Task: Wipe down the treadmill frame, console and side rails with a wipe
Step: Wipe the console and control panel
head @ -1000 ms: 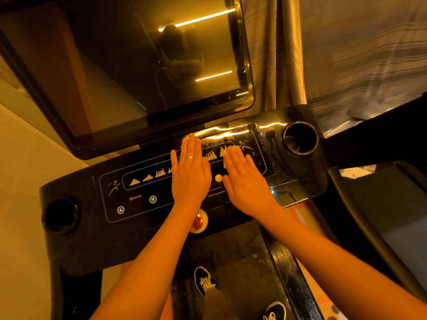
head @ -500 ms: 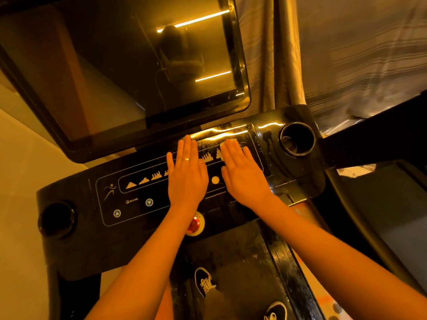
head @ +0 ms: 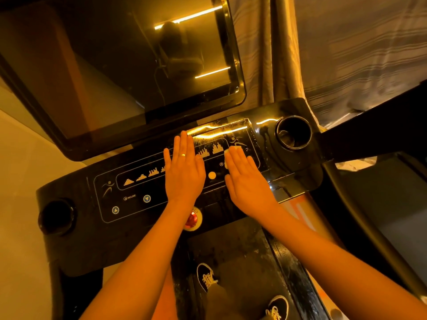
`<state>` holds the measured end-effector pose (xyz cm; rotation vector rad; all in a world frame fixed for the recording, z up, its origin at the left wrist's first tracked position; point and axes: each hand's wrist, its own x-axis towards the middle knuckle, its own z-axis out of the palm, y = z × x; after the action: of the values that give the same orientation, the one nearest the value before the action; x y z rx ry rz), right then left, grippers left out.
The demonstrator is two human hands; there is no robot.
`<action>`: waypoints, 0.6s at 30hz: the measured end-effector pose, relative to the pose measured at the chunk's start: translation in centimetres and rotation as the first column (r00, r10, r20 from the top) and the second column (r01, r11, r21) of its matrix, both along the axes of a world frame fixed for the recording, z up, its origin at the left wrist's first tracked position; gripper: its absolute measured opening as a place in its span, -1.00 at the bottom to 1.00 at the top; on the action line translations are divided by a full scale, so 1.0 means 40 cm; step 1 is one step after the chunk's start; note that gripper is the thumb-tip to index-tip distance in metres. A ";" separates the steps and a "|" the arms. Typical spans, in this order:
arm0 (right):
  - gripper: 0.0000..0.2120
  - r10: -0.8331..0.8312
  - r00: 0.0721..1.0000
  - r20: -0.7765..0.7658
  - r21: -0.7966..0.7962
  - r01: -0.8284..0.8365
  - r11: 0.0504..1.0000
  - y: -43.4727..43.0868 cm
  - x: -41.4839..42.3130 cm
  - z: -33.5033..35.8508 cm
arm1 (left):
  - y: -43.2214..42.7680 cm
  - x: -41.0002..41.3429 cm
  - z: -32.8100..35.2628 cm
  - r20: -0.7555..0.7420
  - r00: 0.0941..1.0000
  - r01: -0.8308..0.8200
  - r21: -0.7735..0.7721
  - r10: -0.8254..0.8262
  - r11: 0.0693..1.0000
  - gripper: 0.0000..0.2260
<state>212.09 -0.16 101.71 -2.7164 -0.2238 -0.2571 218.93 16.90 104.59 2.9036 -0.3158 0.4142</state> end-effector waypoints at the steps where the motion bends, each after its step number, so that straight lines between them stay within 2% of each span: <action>1: -0.40 -0.015 1.000 0.010 -0.007 0.015 1.000 0.004 0.025 0.010 | 0.000 -0.001 0.000 -0.001 1.000 -0.001 0.000 0.001 1.000 -0.50; 5: -0.43 -0.050 0.999 -0.013 0.012 0.051 0.999 0.014 0.073 0.029 | 0.001 -0.003 0.001 -0.005 1.000 0.003 0.004 -0.003 1.000 -0.50; 9: -0.43 0.001 1.000 0.017 0.004 -0.001 1.000 -0.007 -0.039 -0.017 | -0.001 -0.004 0.004 -0.010 1.000 0.003 0.010 -0.003 1.000 -0.50; 13: -0.44 0.000 1.000 -0.018 0.005 0.000 1.000 -0.012 -0.117 -0.048 | -0.001 -0.005 0.009 -0.020 1.000 -0.003 0.045 0.004 0.999 -0.49; 18: -0.43 0.016 1.000 0.004 -0.012 -0.016 1.000 -0.016 -0.006 0.013 | -0.035 0.004 0.024 -0.049 0.999 0.012 0.119 -0.006 0.993 -0.47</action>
<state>211.85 -0.78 102.23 -2.7247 -0.2483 -0.2570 219.09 15.48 105.56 3.0220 -0.3573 0.3342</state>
